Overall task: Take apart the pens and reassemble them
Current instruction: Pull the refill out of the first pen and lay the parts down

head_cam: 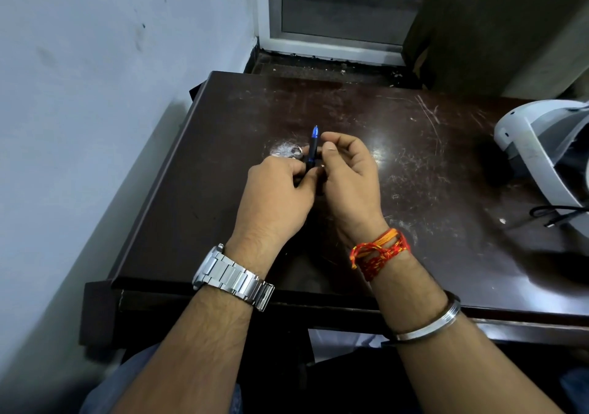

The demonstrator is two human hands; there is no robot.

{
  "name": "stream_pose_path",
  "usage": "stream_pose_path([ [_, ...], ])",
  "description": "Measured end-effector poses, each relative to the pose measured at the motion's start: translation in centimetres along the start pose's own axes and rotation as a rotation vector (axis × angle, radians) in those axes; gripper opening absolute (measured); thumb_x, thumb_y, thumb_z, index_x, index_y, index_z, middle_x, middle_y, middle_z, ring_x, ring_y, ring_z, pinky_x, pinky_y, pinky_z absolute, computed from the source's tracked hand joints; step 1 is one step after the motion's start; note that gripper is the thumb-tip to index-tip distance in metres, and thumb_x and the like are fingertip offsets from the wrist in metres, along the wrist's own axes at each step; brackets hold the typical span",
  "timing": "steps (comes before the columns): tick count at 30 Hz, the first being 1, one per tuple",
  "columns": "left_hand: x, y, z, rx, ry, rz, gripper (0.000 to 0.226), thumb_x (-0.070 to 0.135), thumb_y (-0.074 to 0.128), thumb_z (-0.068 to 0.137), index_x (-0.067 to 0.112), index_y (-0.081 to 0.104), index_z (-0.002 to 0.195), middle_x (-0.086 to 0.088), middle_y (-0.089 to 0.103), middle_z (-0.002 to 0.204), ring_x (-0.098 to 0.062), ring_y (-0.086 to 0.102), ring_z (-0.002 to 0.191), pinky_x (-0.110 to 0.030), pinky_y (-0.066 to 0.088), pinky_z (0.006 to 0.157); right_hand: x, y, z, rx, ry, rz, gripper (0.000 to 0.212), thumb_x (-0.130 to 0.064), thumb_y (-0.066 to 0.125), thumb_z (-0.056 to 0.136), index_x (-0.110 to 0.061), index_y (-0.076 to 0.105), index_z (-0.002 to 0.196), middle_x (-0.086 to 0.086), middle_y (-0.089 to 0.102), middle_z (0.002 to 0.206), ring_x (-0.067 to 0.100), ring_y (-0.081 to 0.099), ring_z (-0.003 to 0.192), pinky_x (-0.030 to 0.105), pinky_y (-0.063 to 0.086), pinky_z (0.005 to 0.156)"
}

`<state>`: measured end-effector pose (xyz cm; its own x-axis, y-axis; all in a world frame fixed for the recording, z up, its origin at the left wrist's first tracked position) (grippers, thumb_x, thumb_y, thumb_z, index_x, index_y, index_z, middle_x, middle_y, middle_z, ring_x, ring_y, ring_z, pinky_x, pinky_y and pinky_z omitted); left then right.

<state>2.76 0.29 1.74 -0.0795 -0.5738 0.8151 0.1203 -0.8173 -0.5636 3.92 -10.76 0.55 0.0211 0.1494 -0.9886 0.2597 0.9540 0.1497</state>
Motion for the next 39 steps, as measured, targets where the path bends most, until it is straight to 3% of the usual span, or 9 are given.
stream_pose_path([
  [4, 0.0, -0.1, 0.0, -0.018, -0.006, 0.020, 0.019, 0.022, 0.067, 0.091, 0.017, 0.075, 0.074, 0.010, 0.051, 0.043, 0.003, 0.053, 0.044, -0.006, 0.033, 0.040, 0.0, 0.0, 0.0, -0.014, -0.009, -0.011, 0.019, -0.012, 0.073, 0.088, -0.018, 0.061, 0.101, 0.003, 0.068, 0.084, 0.013, 0.064, 0.077, 0.028, 0.054, 0.072],
  [8, 0.0, 0.0, 0.0, -0.012, -0.003, 0.034, 0.019, 0.026, 0.068, 0.091, 0.017, 0.077, 0.077, 0.009, 0.055, 0.049, 0.000, 0.052, 0.044, -0.006, 0.034, 0.043, 0.2, 0.1, 0.1, -0.026, 0.018, 0.037, 0.019, -0.003, 0.056, 0.096, -0.021, 0.060, 0.099, 0.000, 0.074, 0.084, 0.014, 0.068, 0.078, 0.032, 0.056, 0.072],
  [13, -0.1, -0.2, 0.1, -0.026, 0.002, 0.047, 0.018, 0.021, 0.066, 0.090, 0.018, 0.074, 0.074, 0.010, 0.055, 0.051, -0.004, 0.055, 0.048, -0.006, 0.037, 0.044, 0.2, 0.2, 0.0, -0.013, 0.043, 0.020, 0.028, -0.015, 0.075, 0.086, -0.017, 0.056, 0.107, 0.005, 0.066, 0.086, 0.012, 0.061, 0.072, 0.027, 0.050, 0.066],
  [18, -0.2, -0.1, 0.1, 0.000, -0.005, 0.043, 0.022, 0.027, 0.068, 0.091, 0.015, 0.074, 0.073, 0.008, 0.056, 0.051, -0.003, 0.054, 0.046, -0.007, 0.035, 0.042, 0.1, 0.0, 0.1, -0.030, 0.045, 0.062, 0.020, -0.007, 0.064, 0.093, -0.018, 0.057, 0.108, -0.001, 0.074, 0.081, 0.001, 0.063, 0.061, 0.018, 0.048, 0.059],
  [23, 0.0, -0.1, 0.0, -0.016, 0.001, 0.040, 0.020, 0.022, 0.066, 0.090, 0.019, 0.073, 0.072, 0.010, 0.051, 0.044, -0.003, 0.052, 0.044, -0.007, 0.035, 0.041, 0.2, 0.0, 0.0, -0.010, 0.062, 0.011, 0.028, -0.013, 0.076, 0.085, -0.012, 0.060, 0.107, 0.007, 0.069, 0.087, 0.013, 0.064, 0.073, 0.027, 0.051, 0.066],
  [31, 0.0, 0.5, -0.1, -0.084, 0.033, 0.071, 0.023, 0.030, 0.071, 0.089, 0.015, 0.074, 0.070, 0.010, 0.050, 0.037, 0.000, 0.050, 0.040, -0.009, 0.033, 0.042, -0.4, -1.1, 0.9, 0.140, 0.020, 0.147, 0.015, -0.007, 0.068, 0.091, -0.014, 0.057, 0.100, 0.014, 0.071, 0.097, 0.005, 0.053, 0.059, 0.023, 0.045, 0.061],
  [34, 0.0, 0.6, -0.2, -0.137, 0.055, 0.121, 0.024, 0.032, 0.073, 0.087, 0.018, 0.071, 0.068, 0.011, 0.056, 0.046, 0.002, 0.054, 0.046, -0.005, 0.036, 0.045, -0.9, -2.1, 1.3, 0.249, -0.042, 0.193, 0.017, -0.008, 0.068, 0.092, -0.017, 0.055, 0.097, 0.006, 0.070, 0.089, 0.003, 0.053, 0.055, 0.025, 0.047, 0.055],
  [37, -0.3, 0.6, -0.1, -0.184, 0.014, 0.158, 0.024, 0.032, 0.073, 0.085, 0.015, 0.072, 0.067, 0.010, 0.060, 0.048, 0.000, 0.061, 0.054, -0.003, 0.039, 0.048, -1.1, -2.6, 1.4, 0.302, -0.125, 0.096, 0.020, -0.009, 0.070, 0.090, -0.020, 0.054, 0.091, 0.004, 0.066, 0.082, 0.011, 0.059, 0.067, 0.039, 0.055, 0.071],
  [39, -0.6, 0.2, 0.1, -0.124, -0.044, 0.155, 0.029, 0.031, 0.070, 0.084, 0.013, 0.067, 0.061, 0.006, 0.061, 0.048, -0.005, 0.061, 0.051, -0.008, 0.042, 0.046, -1.1, -2.5, 1.3, 0.282, -0.135, 0.036, 0.019, -0.009, 0.071, 0.089, -0.020, 0.056, 0.087, 0.005, 0.064, 0.077, 0.013, 0.059, 0.064, 0.029, 0.057, 0.062],
])
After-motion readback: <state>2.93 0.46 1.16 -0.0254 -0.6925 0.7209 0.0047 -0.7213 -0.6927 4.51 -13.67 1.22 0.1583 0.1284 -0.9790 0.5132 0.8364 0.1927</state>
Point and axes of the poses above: each hand's wrist, its own z-axis towards the middle knuckle, its own y-axis out of the palm, x = y × z, the point moved 3 cm from there along z, towards the middle knuckle
